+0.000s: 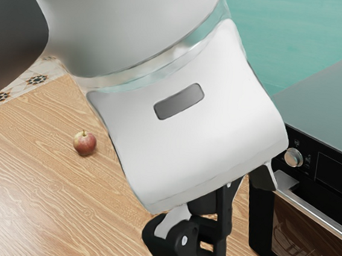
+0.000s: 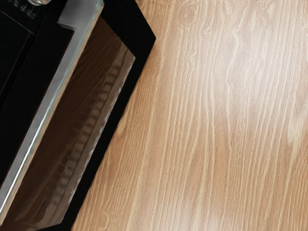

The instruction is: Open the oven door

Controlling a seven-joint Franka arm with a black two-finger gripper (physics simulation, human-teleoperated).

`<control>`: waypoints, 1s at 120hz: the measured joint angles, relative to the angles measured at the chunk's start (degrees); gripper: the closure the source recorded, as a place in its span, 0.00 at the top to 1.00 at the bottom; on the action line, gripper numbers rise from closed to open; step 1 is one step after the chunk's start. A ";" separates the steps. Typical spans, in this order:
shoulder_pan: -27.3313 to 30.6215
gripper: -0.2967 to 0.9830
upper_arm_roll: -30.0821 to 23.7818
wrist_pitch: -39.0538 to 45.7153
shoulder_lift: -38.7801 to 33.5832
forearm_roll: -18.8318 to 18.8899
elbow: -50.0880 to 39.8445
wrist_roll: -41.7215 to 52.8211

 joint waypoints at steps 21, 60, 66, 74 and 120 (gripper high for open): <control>0.09 0.77 -2.20 6.81 3.33 2.64 -4.53 11.46; -1.67 0.77 -2.27 15.38 8.83 6.23 -7.77 25.93; -1.14 0.77 -2.20 16.05 9.25 6.70 -7.84 27.60; 0.02 0.77 -1.94 16.78 9.17 7.12 -8.84 29.64; 4.27 0.77 1.86 21.08 8.21 7.67 -14.76 38.34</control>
